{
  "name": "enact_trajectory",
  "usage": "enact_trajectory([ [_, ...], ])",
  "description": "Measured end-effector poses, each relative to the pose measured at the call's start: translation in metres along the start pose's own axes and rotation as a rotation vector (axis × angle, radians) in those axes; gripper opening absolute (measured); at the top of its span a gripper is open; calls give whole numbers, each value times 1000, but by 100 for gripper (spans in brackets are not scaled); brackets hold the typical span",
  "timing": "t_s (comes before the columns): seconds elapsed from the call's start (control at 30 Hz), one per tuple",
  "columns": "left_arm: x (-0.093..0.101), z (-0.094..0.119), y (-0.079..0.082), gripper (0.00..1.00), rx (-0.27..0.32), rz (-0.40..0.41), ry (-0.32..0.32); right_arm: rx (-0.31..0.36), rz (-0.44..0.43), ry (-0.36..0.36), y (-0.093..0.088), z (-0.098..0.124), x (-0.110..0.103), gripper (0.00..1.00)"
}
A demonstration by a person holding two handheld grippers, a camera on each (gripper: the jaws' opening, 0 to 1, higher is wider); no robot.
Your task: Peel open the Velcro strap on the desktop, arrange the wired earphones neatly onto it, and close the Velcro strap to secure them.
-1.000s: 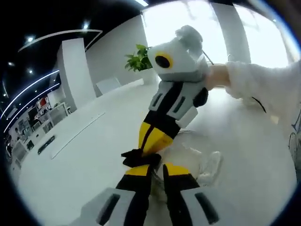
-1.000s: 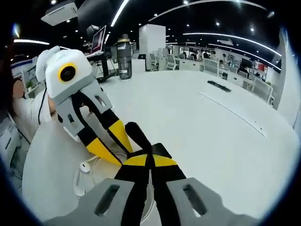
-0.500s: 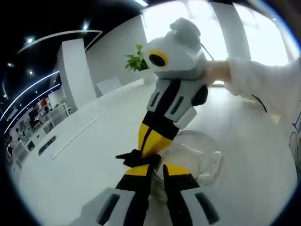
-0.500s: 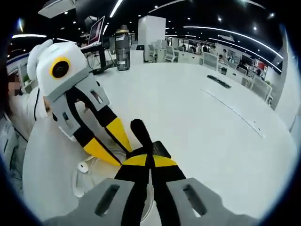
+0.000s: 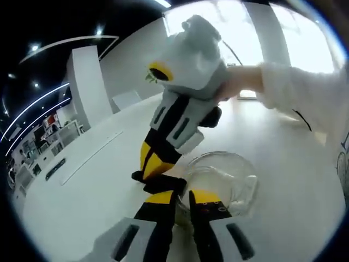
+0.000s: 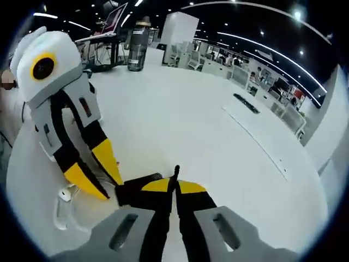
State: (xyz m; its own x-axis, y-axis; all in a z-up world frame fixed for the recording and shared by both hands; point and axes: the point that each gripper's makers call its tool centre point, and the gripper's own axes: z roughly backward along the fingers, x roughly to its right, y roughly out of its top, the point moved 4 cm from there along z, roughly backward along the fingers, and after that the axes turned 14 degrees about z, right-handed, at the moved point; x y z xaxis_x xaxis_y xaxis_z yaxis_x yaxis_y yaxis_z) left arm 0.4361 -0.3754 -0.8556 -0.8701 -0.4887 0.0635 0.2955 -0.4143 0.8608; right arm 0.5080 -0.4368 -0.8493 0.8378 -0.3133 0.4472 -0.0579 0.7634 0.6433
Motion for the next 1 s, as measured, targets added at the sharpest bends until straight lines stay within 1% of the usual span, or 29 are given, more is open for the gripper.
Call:
enact_trajectory([
  [0.03, 0, 0, 0, 15, 0, 0, 0, 1, -2, -4, 1, -1, 7, 5],
  [0.07, 0, 0, 0, 15, 1, 1, 2, 2, -7, -10, 1, -2, 9, 5],
  [0.13, 0, 0, 0, 15, 3, 3, 4, 6, -13, -52, 1, -1, 11, 8],
  [0.17, -1, 0, 0, 15, 4, 2, 5, 7, -41, -78, 1, -1, 14, 9],
  [0.2, -2, 0, 0, 15, 8, 12, 7, 0, -130, -135, -2, 1, 22, 9],
  [0.23, -4, 0, 0, 15, 11, 37, 12, 36, -171, -147, -1, 3, 22, 8],
  [0.27, -5, 1, -1, 15, 14, 43, 14, 70, -213, -162, 0, 5, 26, 9],
  [0.3, -5, 2, -2, 15, 15, 47, 20, 92, -228, -172, -1, 8, 27, 9],
  [0.37, -7, 4, -3, 15, 16, 44, 36, 89, -222, -179, -6, 10, 25, 9],
  [0.43, -10, 9, -1, 15, 28, 31, 66, 81, -217, -180, -9, 11, 21, 10],
  [0.53, -12, 14, 4, 15, 66, 69, 71, 71, -187, -174, -10, 13, 10, 10],
  [0.6, -13, 15, 5, 15, 80, 76, 83, 70, -183, -171, -10, 14, 7, 10],
  [0.7, -12, 14, 6, 15, 80, 69, 90, 85, -149, -182, -5, 17, -2, 10],
  [0.73, -12, 14, 7, 16, 81, 68, 92, 87, -146, -179, -5, 16, -1, 11],
  [0.83, -11, 14, 7, 16, 78, 67, 93, 96, -150, -169, -3, 16, -6, 15],
  [0.93, -12, 16, 7, 19, 75, 72, 114, 109, -149, -173, -1, 19, -8, 16],
  [1.0, -12, 17, 8, 21, 81, 84, 119, 120, -156, -175, 0, 22, -11, 19],
])
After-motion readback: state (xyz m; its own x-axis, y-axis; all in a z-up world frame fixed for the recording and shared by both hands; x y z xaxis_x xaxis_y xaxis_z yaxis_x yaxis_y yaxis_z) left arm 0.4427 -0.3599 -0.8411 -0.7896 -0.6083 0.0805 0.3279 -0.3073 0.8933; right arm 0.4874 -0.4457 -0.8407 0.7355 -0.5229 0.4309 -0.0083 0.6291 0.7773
